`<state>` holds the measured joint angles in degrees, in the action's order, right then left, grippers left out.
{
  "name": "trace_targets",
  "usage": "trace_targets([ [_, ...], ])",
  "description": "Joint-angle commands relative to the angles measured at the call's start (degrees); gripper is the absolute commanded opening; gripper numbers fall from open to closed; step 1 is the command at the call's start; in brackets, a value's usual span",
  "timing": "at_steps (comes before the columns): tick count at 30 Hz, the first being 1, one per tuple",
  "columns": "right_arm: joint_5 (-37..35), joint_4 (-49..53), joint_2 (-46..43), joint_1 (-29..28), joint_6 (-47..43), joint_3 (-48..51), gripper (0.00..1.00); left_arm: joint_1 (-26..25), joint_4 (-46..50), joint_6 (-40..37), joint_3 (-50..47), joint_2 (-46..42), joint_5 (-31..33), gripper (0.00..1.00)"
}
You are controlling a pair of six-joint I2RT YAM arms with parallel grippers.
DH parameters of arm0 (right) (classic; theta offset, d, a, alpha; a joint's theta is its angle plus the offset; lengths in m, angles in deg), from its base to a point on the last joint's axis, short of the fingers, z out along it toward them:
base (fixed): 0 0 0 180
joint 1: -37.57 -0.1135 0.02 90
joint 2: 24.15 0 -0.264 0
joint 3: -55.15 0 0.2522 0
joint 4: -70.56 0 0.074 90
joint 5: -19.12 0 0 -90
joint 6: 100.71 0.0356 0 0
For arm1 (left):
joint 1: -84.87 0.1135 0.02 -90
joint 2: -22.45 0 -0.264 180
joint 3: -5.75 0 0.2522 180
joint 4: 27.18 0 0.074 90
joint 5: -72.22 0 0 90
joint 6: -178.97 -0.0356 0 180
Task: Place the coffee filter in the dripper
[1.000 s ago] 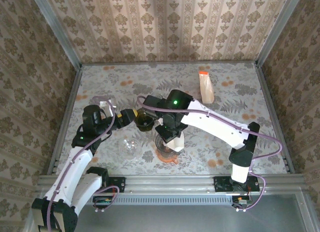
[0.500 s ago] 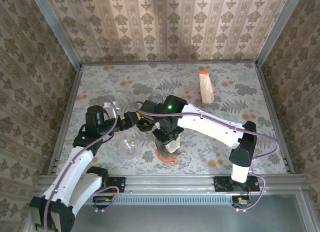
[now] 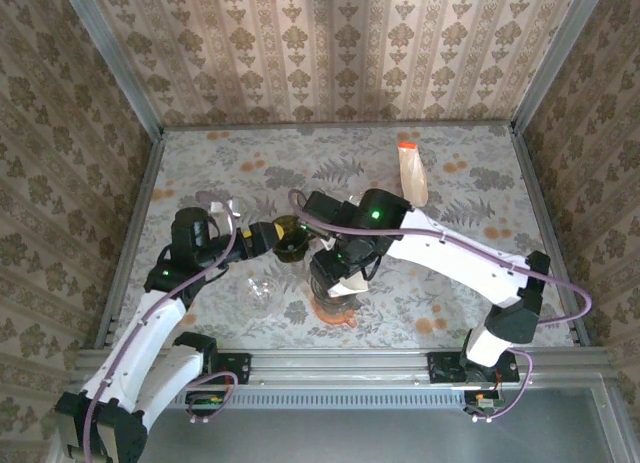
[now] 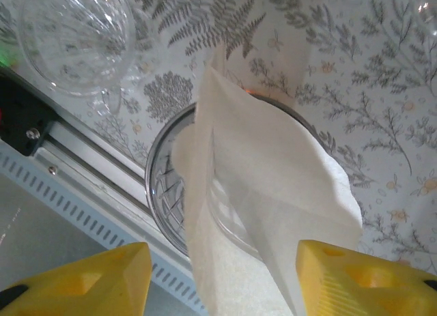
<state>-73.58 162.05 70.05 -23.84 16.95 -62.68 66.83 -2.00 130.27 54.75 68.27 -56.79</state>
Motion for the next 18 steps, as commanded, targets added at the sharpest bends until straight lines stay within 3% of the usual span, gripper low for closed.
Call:
trace_targets([
  [1, -2.9, -2.3, -3.0, -0.4, 0.3, 1.3, 0.67, -1.6, 1.7, -1.1, 3.1, 0.5, 0.3, 0.76],
  [8, -6.0, -9.4, -11.0, 0.8, -1.1, 9.4, 0.68, -9.7, 8.7, -5.2, 9.0, 2.7, 6.4, 0.66],
  [13, 2.0, -14.6, -12.9, 0.5, -3.9, 15.3, 0.58, -15.0, 15.8, -8.1, 13.3, 5.7, 10.8, 0.57],
  [18, 3.6, -16.3, -12.2, -0.1, -4.7, 18.5, 0.49, -16.6, 16.5, -7.4, 13.6, 6.8, 10.8, 0.54],
])
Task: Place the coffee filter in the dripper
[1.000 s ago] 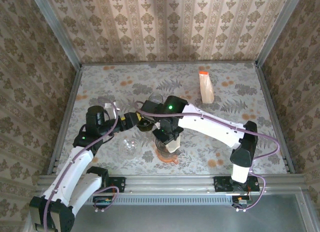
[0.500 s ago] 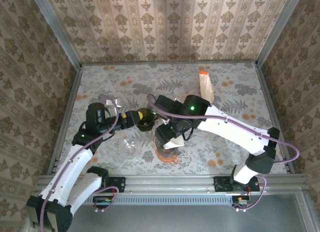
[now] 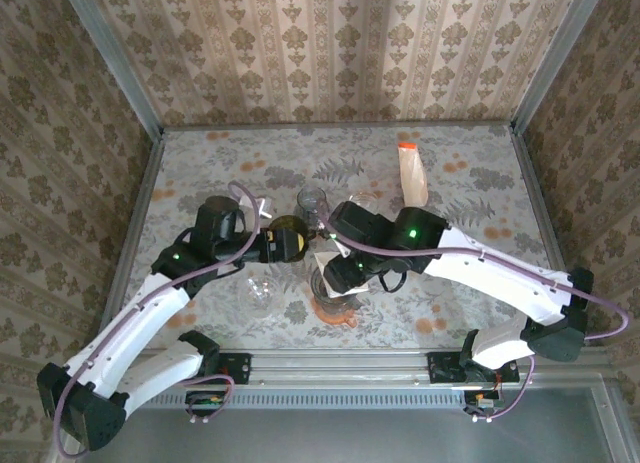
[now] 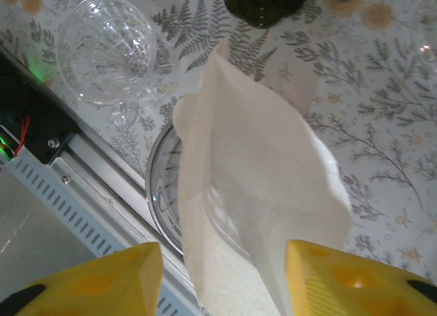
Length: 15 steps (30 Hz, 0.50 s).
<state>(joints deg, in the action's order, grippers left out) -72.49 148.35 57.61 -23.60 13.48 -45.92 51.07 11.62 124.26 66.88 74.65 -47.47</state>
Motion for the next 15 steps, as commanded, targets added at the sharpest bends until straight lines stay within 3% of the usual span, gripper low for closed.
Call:
trace_targets([
  [1, 3.1, -3.1, 0.2, -0.3, -1.2, 2.3, 0.48, -1.3, 2.7, -1.2, 1.6, 0.6, 1.5, 0.54],
  [6, 5.3, -4.8, 0.7, -1.4, -1.3, 2.8, 0.38, -3.8, 3.0, -1.1, 2.9, 2.0, 1.7, 0.57],
  [15, 5.7, -5.1, 2.6, -2.3, -1.8, 3.5, 0.2, -6.2, 6.0, -1.6, 3.7, 3.9, 0.9, 0.5],
])
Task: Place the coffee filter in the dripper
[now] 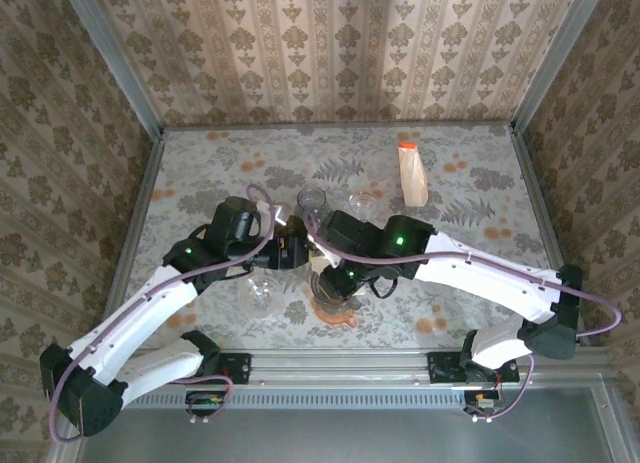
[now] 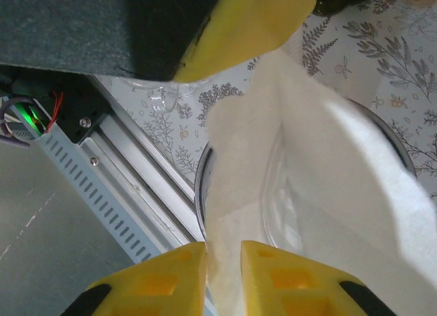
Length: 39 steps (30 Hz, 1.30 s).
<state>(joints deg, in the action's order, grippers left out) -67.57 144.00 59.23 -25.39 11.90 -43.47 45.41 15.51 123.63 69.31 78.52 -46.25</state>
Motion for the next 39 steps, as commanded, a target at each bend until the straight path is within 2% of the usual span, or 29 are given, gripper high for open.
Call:
trace_targets([
  [1, 0.6, -0.7, 1.2, -0.5, -0.2, 1.1, 0.19, -0.5, 2.0, -0.7, 1.1, 0.0, -0.5, 0.5],
  [11, -0.7, -1.6, 1.9, -0.4, 0.1, 3.0, 0.15, -2.3, 1.2, -0.8, 0.6, 2.0, -1.7, 0.5],
  [23, -1.7, -2.7, 1.4, 0.4, 0.8, 4.4, 0.14, -3.2, 7.8, -3.2, 1.2, 3.4, -0.6, 0.46],
  [33, -1.3, -3.6, 1.3, 0.5, 1.0, 5.0, 0.14, -3.4, 6.9, -2.3, 1.5, 1.1, -0.9, 0.58],
  [39, -1.1, -4.0, 0.8, 0.5, 1.3, 5.7, 0.14, -4.3, 6.0, -2.0, 1.2, 2.0, -1.4, 0.52],
])
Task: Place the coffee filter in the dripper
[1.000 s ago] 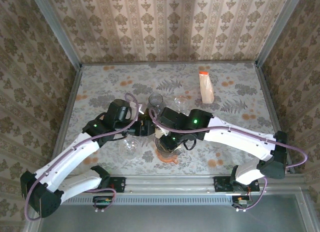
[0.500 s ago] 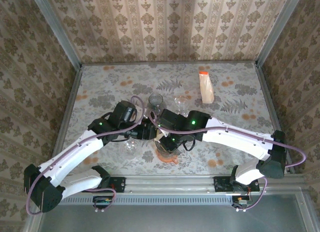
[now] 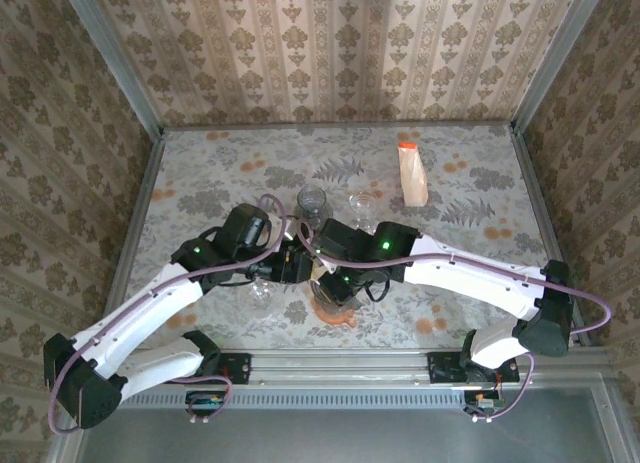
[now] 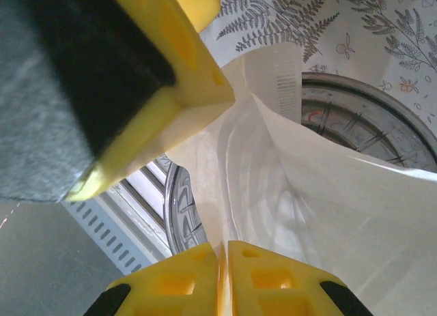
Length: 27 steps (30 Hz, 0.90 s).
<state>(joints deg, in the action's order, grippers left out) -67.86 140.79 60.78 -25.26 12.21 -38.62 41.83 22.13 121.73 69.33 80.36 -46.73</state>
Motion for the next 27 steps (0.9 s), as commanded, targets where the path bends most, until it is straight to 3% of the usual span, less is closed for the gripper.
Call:
trace_targets([
  [1, -0.9, -0.9, -0.9, 0.3, 1.1, 1.0, 0.14, -0.9, -0.8, -0.1, 1.1, 0.4, -1.0, 0.51],
  [4, -1.4, -1.4, -1.6, 0.4, 1.2, 1.1, 0.17, -1.5, -0.6, -0.4, 1.2, 0.9, -1.0, 0.47],
  [10, -3.7, -0.9, -4.0, 1.1, 1.3, -0.5, 0.31, -1.5, -0.6, -0.4, 0.5, 1.1, -0.8, 0.42],
  [16, -8.5, 1.1, -8.8, 3.7, 2.8, -0.6, 0.4, -1.5, -1.0, -0.3, 0.3, 1.1, -0.6, 0.42],
  [21, -8.8, 2.8, -9.3, 9.0, 3.6, 2.6, 0.4, -1.5, -1.4, -0.3, 0.2, 1.3, -0.7, 0.42],
  [27, -5.3, 1.2, -8.2, 9.1, 2.6, 3.3, 0.33, -1.4, -1.4, -0.4, -0.1, 1.3, -0.7, 0.41],
])
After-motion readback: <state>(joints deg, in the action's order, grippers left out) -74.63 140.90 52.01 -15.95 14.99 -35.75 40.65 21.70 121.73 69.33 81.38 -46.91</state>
